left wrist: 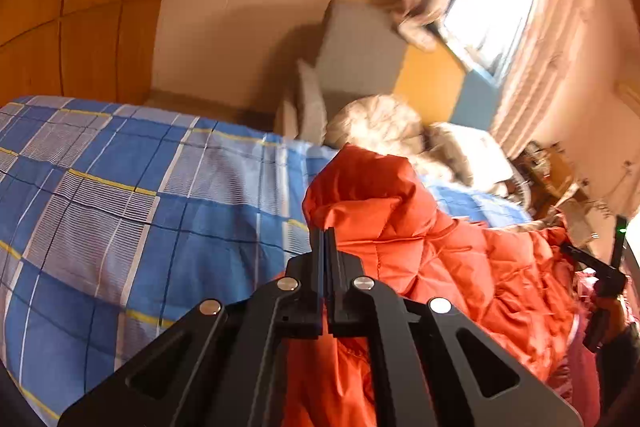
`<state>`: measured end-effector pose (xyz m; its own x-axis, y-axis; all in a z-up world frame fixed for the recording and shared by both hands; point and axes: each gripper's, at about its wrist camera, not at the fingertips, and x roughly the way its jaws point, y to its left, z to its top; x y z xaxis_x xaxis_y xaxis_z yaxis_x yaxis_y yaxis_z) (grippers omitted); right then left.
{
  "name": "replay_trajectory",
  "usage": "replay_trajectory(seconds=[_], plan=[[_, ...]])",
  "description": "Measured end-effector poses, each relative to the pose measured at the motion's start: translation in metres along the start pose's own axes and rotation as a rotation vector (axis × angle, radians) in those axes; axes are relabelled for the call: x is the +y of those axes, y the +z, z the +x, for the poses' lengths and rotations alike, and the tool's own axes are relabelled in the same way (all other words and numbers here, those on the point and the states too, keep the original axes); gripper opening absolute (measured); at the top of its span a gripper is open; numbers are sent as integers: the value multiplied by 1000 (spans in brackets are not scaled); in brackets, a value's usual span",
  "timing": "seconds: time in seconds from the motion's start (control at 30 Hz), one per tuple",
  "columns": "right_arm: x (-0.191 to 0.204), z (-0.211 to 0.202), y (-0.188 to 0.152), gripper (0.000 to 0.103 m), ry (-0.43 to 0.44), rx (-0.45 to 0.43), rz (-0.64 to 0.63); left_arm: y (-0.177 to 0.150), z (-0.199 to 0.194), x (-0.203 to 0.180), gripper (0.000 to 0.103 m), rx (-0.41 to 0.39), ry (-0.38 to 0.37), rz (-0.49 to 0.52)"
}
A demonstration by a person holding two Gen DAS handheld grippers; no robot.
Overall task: Fold large clothes
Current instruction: 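Open both tools and release the folded hem onto the jacket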
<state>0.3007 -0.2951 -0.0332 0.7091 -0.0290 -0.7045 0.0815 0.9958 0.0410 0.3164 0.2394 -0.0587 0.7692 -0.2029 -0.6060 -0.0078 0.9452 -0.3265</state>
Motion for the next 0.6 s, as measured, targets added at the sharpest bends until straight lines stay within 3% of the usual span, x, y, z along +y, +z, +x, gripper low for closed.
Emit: replay_trajectory(seconds=[0.27,0.33,0.37,0.47,0.53,0.6], plan=[[12,81,-11,2,-114,95,15,-2,93,7,0,139,163,-4],[12,95,-18,2,-153,122,6,-9,108,8,0,175,257,18],[12,101,-21,2,-165,135,8,-14,116,16,0,211,248,-18],[8,99,-23,2,-132,143,39,-14,101,25,0,163,262,-82],[4,90,-21,8,-107,128,59,-11,76,22,2,85,280,-85],[1,77,-18,24,-79,106,86,-7,49,10,26,14,245,-69]])
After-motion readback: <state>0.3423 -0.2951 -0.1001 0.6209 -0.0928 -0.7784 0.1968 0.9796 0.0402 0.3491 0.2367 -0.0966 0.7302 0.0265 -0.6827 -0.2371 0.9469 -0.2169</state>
